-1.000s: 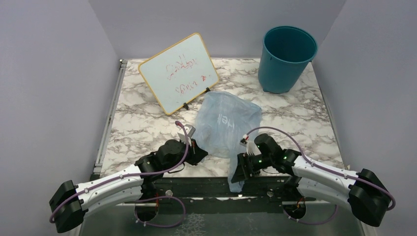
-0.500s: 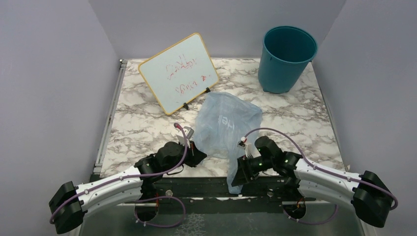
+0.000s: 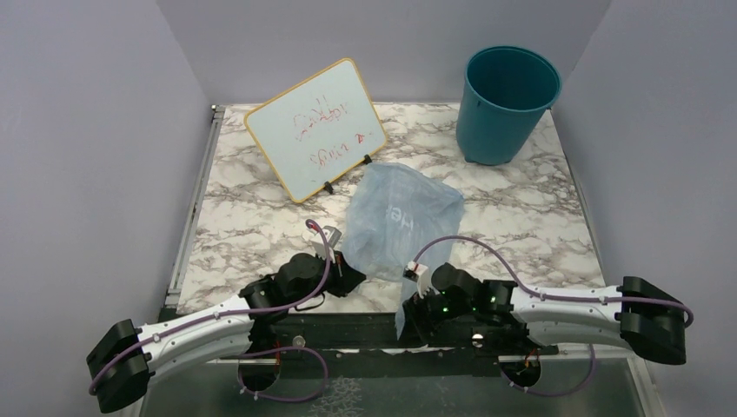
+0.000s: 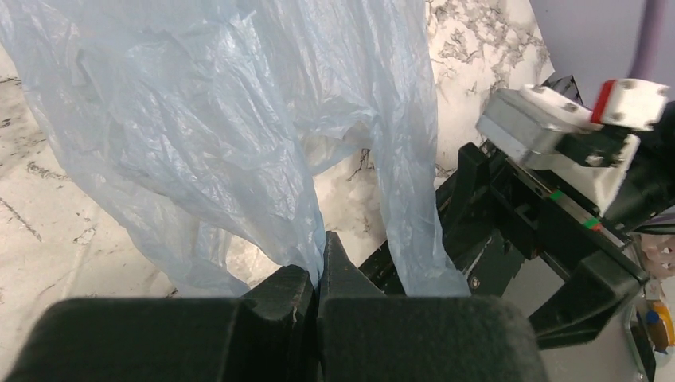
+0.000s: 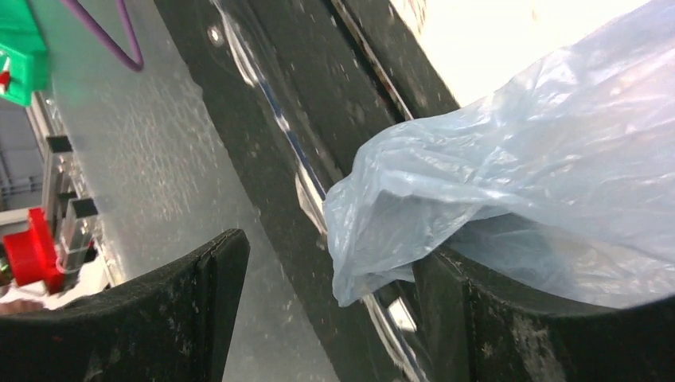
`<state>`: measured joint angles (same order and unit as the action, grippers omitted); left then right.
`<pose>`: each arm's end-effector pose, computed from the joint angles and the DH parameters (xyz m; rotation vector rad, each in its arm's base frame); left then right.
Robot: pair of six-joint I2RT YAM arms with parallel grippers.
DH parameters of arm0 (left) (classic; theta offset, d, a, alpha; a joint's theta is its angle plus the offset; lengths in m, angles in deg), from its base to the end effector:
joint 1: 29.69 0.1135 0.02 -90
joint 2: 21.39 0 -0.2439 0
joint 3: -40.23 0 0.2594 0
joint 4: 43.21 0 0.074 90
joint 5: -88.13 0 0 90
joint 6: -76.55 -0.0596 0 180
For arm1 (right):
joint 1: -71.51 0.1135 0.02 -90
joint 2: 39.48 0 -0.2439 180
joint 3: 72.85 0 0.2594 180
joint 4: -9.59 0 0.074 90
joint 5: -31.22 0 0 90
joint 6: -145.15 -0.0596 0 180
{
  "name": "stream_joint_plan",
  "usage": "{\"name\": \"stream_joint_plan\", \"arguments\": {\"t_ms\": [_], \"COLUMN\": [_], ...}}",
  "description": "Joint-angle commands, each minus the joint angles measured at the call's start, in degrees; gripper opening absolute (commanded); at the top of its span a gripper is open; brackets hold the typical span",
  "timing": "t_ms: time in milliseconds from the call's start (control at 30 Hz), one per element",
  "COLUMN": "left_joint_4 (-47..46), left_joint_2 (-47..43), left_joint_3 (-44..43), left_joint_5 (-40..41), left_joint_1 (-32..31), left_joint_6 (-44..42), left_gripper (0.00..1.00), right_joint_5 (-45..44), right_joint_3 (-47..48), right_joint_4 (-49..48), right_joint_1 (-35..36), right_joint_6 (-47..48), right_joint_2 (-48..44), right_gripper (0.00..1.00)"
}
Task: Put the trash bags into the trash bin
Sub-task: Unfold the trash bag at the center of the board.
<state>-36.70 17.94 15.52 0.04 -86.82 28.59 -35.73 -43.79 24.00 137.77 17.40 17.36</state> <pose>0.1140 -0.1727 0.1545 0.2530 2.0937 -1.0780 0.0638 0.2030 0.1103 -0.8838 2.5068 1.2570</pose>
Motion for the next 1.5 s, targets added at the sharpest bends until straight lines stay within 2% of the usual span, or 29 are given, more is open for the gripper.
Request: {"name": "stream_joint_plan", "arguments": {"t_ms": [0, 133, 233, 333, 533, 700, 767, 867, 1000, 1200, 1333, 1467], "left_joint_4": [-1.9, -1.5, 2.9, 2.7, 1.0, 0.9, 0.6, 0.7, 0.3, -0.2, 0.0, 0.7], "left_joint_2": [0.6, 0.5, -0.9, -2.0, -1.5, -1.4, -1.5, -1.4, -1.8, -1.6, -1.5, -2.0], "left_joint_3": [0.7, 0.8, -0.9, -0.5, 1.2, 1.1, 1.2, 1.2, 1.6, 2.1, 1.9, 1.8], "left_joint_5": [-1.6, -1.9, 0.5, 1.0, 0.7, 0.2, 0.1, -0.1, -0.6, -0.8, -0.8, -0.6], "left_joint_1": [-0.1, -0.1, -0.1, -0.1, 0.0, 0.0, -0.1, 0.0, 0.0, -0.1, -0.1, 0.0], "left_joint_6": [0.8, 1.0, -0.6, -0.6, 1.0, 1.4, 1.5, 1.5, 2.1, 2.4, 2.5, 2.6], "left_gripper": [0.00, 0.00, 0.00, 0.00, 0.00, 0.00, 0.00, 0.00, 0.00, 0.00, 0.00, 0.00], "right_joint_5": [-11.9, -14.6, -17.2, -27.0, -36.2, -40.3, -41.0, -47.4, -53.0, -55.2, -53.5, -56.7], "right_joint_3": [-1.6, -6.7, -11.7, -12.1, -9.1, -4.4, -3.9, -4.6, -3.1, 0.2, 2.8, 1.9], "right_joint_4": [-14.0, -25.0, -36.0, -41.2, -47.8, -43.2, -45.1, -48.7, -48.2, -52.2, -52.7, -53.1], "right_joint_1": [3.4, 5.2, 7.5, 13.9, 21.1, 24.7, 25.7, 27.8, 27.9, 28.0, 28.6, 28.9], "right_joint_6": [-0.5, 1.0, 3.2, 8.3, 11.9, 13.8, 14.2, 14.6, 13.0, 13.2, 15.1, 12.1], "right_joint_2": [-0.1, 1.9, 5.8, 7.5, 13.2, 18.3, 20.0, 21.6, 22.6, 29.2, 33.5, 35.1], "right_gripper": [0.78, 0.74, 0.75, 0.75, 0.74, 0.74, 0.74, 0.74, 0.73, 0.77, 0.72, 0.54]}}
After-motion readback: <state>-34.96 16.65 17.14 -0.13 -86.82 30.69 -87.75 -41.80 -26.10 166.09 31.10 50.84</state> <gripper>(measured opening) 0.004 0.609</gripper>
